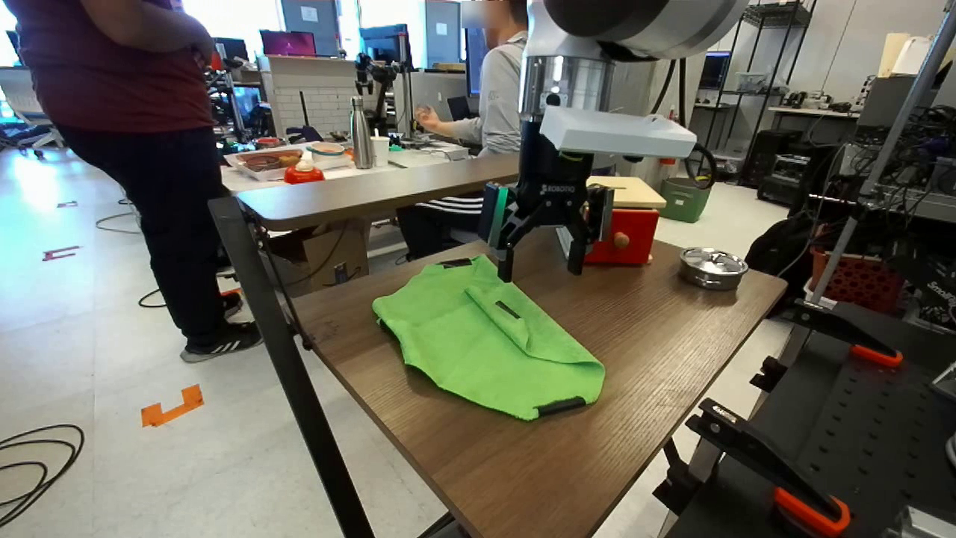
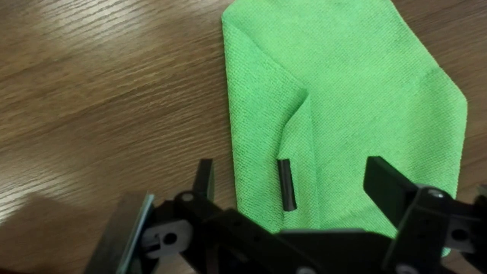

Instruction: Unfold the green towel

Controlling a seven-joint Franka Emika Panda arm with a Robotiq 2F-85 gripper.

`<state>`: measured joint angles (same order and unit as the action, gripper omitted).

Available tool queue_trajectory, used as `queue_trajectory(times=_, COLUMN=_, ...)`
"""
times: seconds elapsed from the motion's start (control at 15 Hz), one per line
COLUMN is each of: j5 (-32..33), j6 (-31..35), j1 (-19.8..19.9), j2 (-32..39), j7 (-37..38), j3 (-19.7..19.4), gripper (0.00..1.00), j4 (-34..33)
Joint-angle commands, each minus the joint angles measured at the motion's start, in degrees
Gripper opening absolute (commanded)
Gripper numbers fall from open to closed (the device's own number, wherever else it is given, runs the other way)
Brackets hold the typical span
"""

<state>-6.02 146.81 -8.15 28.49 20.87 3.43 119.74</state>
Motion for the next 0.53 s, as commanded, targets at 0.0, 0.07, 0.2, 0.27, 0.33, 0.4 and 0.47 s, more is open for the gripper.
queue_trajectory(times=0.0, j5=1.6, j6=3.4, j1=-2.2, j2=2.5, j7=0.7, j3=-1.8, gripper=1.00, j4=-1.3)
queue_trajectory(times=0.07, j5=1.8, j6=4.2, j1=-2.5, j2=3.0, j7=0.5, j3=-1.9, gripper=1.00, j4=-1.4)
queue_trajectory(times=0.2, j5=2.3, j6=6.4, j1=-3.0, j2=4.0, j7=0.7, j3=-2.5, gripper=1.00, j4=-1.6)
queue_trajectory(times=0.27, j5=2.1, j6=7.0, j1=-3.1, j2=4.4, j7=0.6, j3=-2.6, gripper=1.00, j4=-1.8)
queue_trajectory(times=0.33, j5=2.0, j6=7.9, j1=-3.2, j2=4.8, j7=0.5, j3=-2.8, gripper=1.00, j4=-1.8)
queue_trajectory(times=0.4, j5=1.9, j6=8.5, j1=-3.2, j2=5.2, j7=0.5, j3=-2.9, gripper=1.00, j4=-1.9)
queue_trajectory(times=0.47, j5=1.7, j6=8.8, j1=-3.1, j2=5.6, j7=0.4, j3=-3.0, gripper=1.00, j4=-2.2)
